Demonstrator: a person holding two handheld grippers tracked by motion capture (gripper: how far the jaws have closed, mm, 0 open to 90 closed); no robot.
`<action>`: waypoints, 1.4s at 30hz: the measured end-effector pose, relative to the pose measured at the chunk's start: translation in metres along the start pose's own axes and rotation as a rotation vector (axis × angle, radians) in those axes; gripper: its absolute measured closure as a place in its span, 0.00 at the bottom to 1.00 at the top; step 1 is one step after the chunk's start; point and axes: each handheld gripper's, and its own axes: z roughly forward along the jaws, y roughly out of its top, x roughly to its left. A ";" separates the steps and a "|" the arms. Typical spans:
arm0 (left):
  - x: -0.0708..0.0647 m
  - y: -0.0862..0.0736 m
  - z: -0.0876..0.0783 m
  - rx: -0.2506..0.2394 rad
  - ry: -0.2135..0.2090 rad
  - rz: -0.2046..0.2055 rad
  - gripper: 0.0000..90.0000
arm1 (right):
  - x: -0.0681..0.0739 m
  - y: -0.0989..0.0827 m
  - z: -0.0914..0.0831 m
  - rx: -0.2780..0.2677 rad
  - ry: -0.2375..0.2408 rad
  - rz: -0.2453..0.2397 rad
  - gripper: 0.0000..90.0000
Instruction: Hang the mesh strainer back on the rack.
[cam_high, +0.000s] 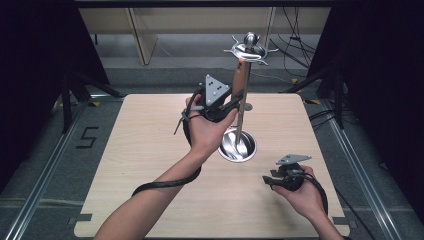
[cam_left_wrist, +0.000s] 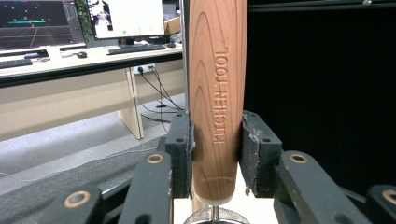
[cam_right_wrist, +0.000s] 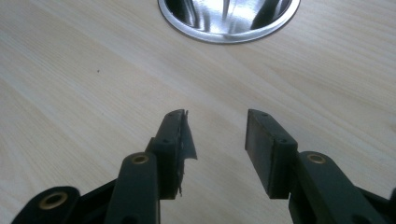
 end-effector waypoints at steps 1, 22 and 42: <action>0.000 0.000 0.000 0.000 0.000 0.000 0.74 | 0.000 0.000 0.000 0.000 0.000 0.000 0.65; 0.006 0.001 -0.001 0.017 -0.049 0.005 0.65 | -0.002 0.000 0.000 -0.009 -0.005 -0.026 0.65; 0.027 -0.009 -0.049 0.089 -0.124 -0.098 0.39 | -0.001 0.000 0.001 0.008 -0.010 -0.044 0.65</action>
